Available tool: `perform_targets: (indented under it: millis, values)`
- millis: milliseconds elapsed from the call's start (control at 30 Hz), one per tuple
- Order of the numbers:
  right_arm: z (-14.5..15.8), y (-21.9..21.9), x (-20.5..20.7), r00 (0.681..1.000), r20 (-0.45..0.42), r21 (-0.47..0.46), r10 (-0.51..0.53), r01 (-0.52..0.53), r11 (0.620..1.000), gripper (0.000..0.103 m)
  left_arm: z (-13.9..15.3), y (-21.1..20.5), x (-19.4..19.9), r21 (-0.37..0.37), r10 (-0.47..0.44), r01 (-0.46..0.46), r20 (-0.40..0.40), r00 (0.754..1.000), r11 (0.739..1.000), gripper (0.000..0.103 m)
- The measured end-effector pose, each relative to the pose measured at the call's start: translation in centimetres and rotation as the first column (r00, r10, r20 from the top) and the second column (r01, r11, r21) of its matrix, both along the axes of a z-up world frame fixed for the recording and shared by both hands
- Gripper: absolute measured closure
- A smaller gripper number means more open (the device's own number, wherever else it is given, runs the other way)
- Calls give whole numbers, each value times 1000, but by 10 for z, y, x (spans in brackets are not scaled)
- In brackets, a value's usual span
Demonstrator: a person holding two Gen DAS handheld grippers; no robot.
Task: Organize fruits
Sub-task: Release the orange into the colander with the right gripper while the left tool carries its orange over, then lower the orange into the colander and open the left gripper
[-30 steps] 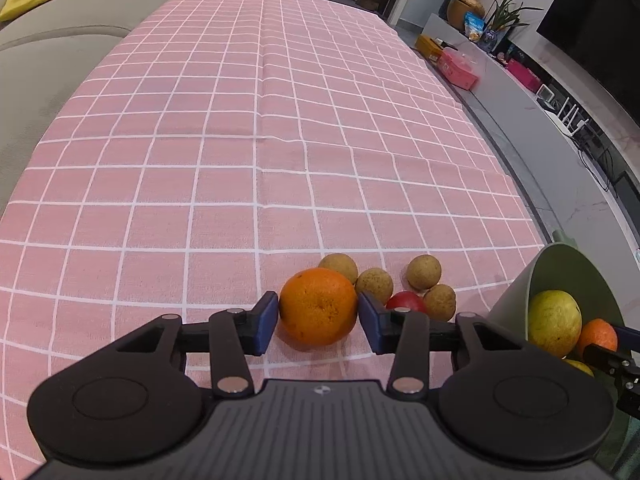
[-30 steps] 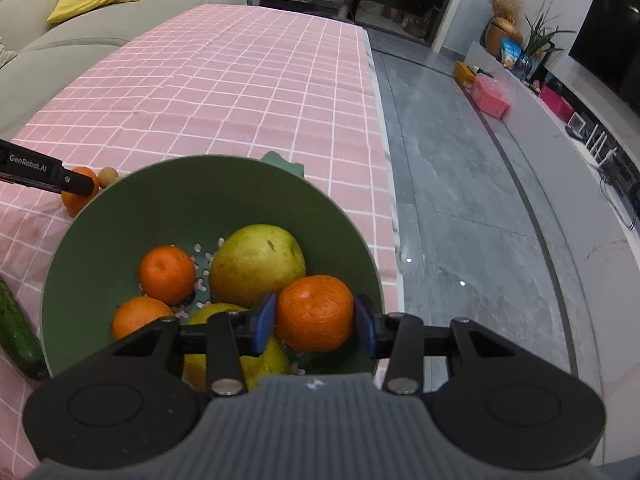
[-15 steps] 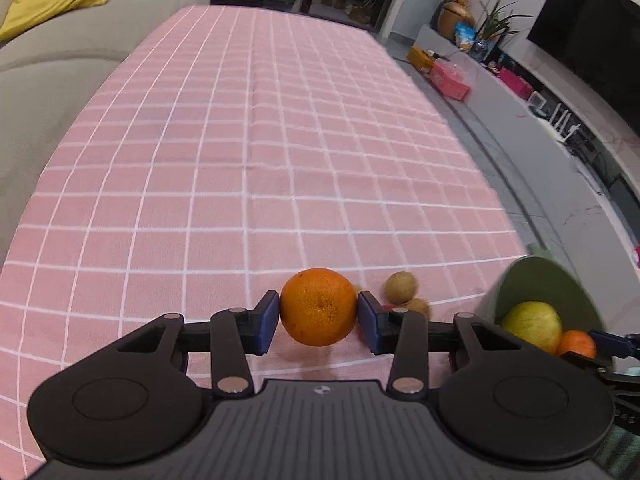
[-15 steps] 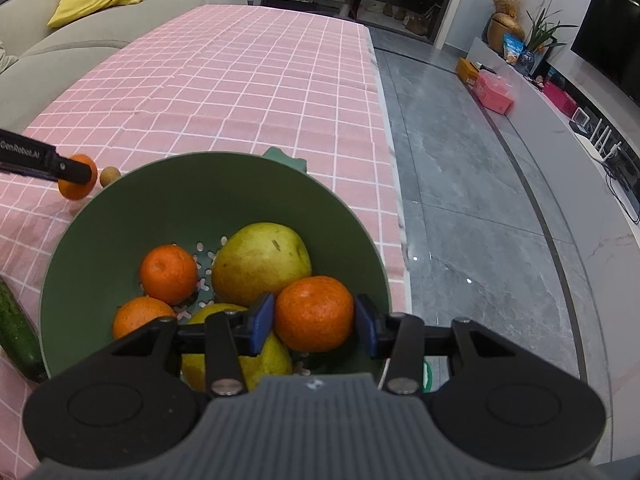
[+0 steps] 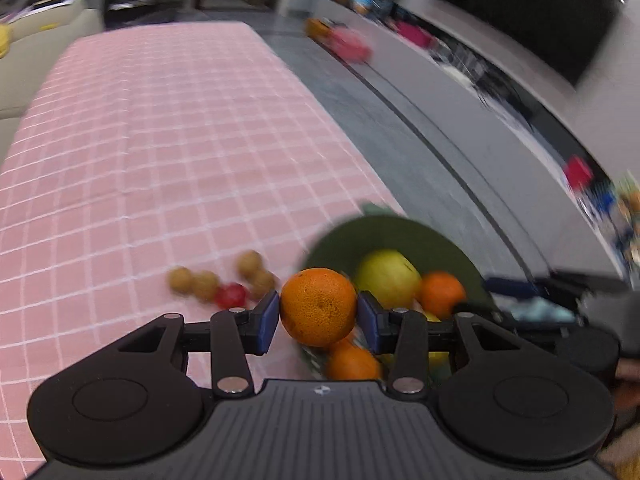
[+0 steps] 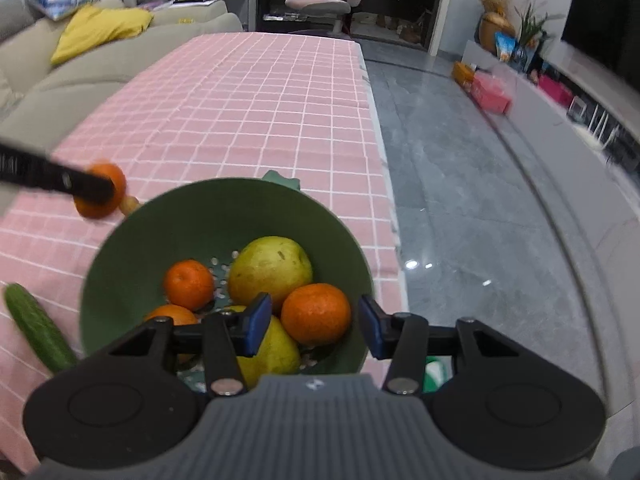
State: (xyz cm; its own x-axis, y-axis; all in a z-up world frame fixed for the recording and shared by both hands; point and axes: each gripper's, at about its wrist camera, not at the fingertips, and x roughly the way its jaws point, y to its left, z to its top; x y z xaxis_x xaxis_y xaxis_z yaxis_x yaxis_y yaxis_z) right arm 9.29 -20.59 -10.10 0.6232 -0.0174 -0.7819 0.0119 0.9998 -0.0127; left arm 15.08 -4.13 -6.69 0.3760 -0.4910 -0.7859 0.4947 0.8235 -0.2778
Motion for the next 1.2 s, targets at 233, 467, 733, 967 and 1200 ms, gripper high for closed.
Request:
perform_targets:
  millis: [233, 467, 733, 967, 1200]
  values:
    - [8, -17, -17, 997, 28, 96, -68, 65, 993, 59, -17, -35, -20, 14, -102, 106, -158, 982, 994, 55]
    - [3, -20, -17, 996, 25, 129, -81, 77, 989, 59, -38, -64, -27, 103, -134, 163, -248, 959, 981, 55]
    - [3, -25, -16, 994, 25, 149, -106, 101, 984, 59, -53, -76, -28, 165, -142, 191, -272, 952, 968, 55]
    - [1, -25, -14, 995, 20, 145, -102, 99, 985, 59, -56, -84, -28, 189, -156, 212, -271, 950, 959, 54]
    - [2, -24, -15, 995, 18, 140, -103, 99, 985, 58, -55, -85, -30, 186, -160, 210, -250, 955, 960, 37]
